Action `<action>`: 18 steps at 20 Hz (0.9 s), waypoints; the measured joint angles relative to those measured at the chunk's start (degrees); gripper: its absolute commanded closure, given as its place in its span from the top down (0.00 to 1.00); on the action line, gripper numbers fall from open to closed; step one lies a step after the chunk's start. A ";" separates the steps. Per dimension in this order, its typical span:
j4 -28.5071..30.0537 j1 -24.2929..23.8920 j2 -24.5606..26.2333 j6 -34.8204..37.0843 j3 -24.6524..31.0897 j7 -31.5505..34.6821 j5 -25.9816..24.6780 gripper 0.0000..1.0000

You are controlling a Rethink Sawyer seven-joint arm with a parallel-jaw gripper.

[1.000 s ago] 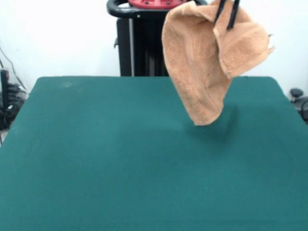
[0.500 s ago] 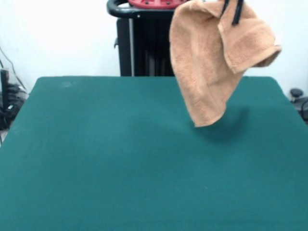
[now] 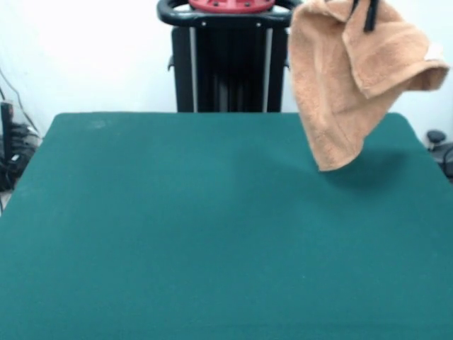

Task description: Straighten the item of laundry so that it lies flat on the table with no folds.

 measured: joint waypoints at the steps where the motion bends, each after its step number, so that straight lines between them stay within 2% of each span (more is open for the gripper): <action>1: 0.43 0.08 0.02 0.00 0.14 0.24 0.49 0.00; 10: 6.27 1.25 0.07 -0.65 3.65 1.16 9.36 0.00; 18: 7.12 5.02 0.10 -1.03 4.06 2.01 12.27 0.00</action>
